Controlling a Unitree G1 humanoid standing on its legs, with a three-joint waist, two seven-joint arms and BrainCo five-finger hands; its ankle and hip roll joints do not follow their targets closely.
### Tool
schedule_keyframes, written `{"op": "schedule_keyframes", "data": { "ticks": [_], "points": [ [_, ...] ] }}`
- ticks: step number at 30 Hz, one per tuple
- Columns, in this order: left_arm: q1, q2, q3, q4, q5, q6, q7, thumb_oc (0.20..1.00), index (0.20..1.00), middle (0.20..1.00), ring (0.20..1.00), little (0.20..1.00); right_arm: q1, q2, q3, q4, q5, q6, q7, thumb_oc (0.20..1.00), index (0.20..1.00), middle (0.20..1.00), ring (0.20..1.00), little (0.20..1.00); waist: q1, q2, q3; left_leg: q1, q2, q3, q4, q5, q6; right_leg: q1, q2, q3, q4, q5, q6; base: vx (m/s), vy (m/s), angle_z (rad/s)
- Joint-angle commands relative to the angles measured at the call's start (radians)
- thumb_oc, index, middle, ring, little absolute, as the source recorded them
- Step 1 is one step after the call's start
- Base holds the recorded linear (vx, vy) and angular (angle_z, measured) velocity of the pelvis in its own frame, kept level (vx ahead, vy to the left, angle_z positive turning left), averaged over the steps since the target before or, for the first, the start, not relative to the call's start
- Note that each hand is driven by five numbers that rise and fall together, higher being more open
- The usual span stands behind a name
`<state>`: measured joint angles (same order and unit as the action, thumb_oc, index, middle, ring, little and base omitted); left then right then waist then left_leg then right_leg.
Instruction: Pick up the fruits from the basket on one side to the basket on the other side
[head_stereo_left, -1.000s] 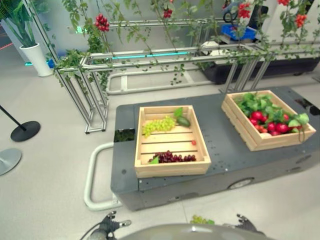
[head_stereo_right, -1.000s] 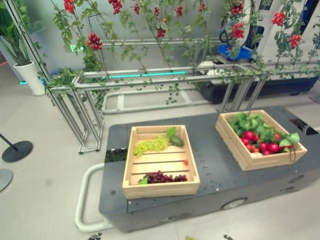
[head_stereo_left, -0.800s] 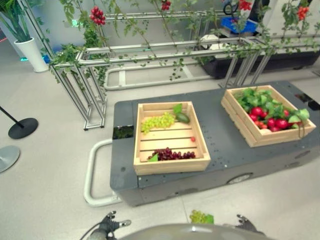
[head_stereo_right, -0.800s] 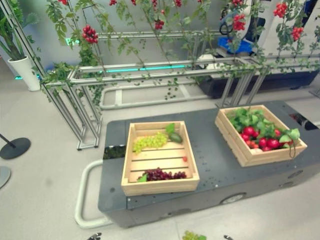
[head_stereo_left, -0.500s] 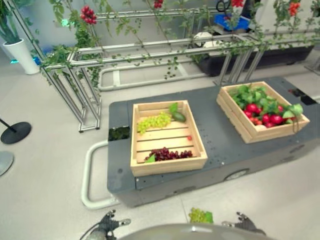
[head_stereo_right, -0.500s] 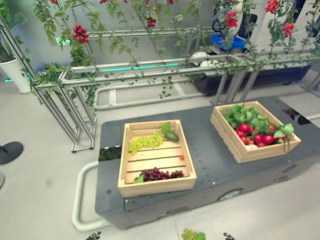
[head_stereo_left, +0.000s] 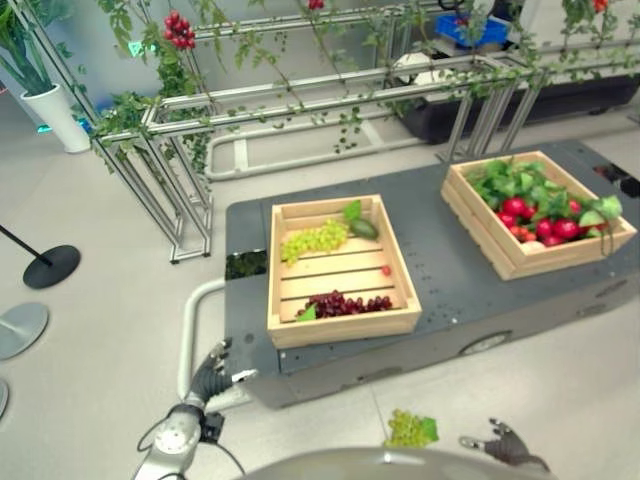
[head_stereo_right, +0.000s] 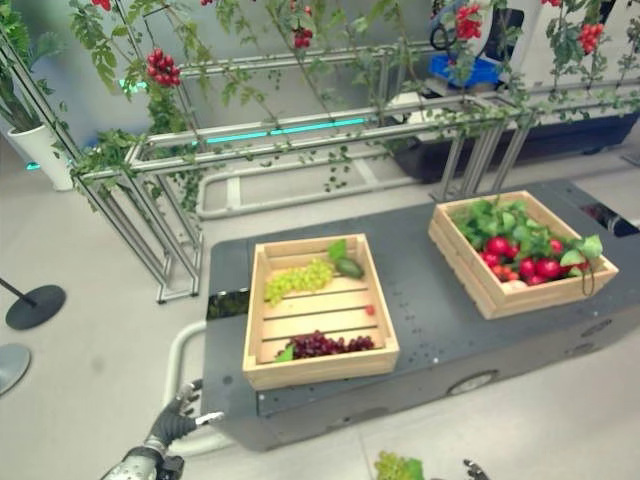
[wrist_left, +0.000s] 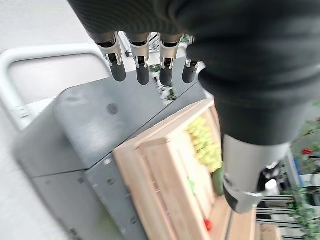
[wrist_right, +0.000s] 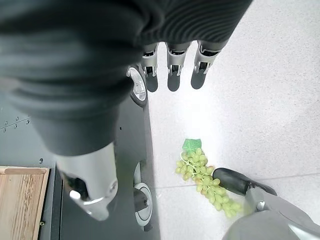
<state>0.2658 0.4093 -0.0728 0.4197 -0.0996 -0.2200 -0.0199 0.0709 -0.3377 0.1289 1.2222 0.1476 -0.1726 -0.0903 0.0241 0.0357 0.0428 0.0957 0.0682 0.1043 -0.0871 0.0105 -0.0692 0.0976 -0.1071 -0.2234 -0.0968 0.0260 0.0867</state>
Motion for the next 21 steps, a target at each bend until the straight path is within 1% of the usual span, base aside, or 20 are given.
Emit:
{"op": "schedule_keyframes", "data": {
  "ticks": [1,10,14,21],
  "points": [
    [-0.030,0.051,0.045,-0.060,0.012,-0.027,-0.012,1.000,1.000,1.000,1.000,1.000,-0.058,0.008,0.009,0.038,0.013,-0.006,0.012,1.000,1.000,1.000,1.000,1.000,0.038,-0.056,-0.011,-0.013,-0.015,-0.010,0.016,-0.026,0.005,-0.006,-0.029,-0.008,0.025,-0.008,0.048,0.00,-0.022,0.03],
    [-0.068,0.060,0.065,-0.088,0.030,-0.016,0.007,1.000,1.000,1.000,1.000,1.000,-0.059,0.017,0.026,0.043,0.014,0.000,0.028,1.000,1.000,1.000,1.000,1.000,0.039,-0.058,-0.013,-0.013,-0.012,-0.017,0.016,-0.026,0.002,-0.002,-0.025,-0.017,0.023,-0.012,0.044,0.00,-0.003,0.01],
    [-0.090,0.092,0.064,-0.114,0.089,-0.016,0.017,1.000,1.000,1.000,1.000,1.000,-0.057,0.016,0.029,0.029,0.011,-0.001,0.031,1.000,1.000,1.000,1.000,1.000,0.033,-0.054,-0.014,-0.012,-0.012,-0.014,0.014,-0.027,0.001,-0.002,-0.023,-0.016,0.022,-0.013,0.044,0.00,0.000,0.00],
    [-0.145,0.136,0.051,-0.146,0.139,-0.008,0.019,1.000,1.000,1.000,1.000,1.000,-0.054,0.022,0.044,0.041,0.004,0.004,0.037,1.000,1.000,1.000,1.000,1.000,0.025,-0.050,-0.017,-0.007,-0.011,-0.012,0.011,-0.030,0.001,0.001,-0.024,-0.015,0.021,-0.012,0.045,0.00,0.000,0.00]
  ]
}}
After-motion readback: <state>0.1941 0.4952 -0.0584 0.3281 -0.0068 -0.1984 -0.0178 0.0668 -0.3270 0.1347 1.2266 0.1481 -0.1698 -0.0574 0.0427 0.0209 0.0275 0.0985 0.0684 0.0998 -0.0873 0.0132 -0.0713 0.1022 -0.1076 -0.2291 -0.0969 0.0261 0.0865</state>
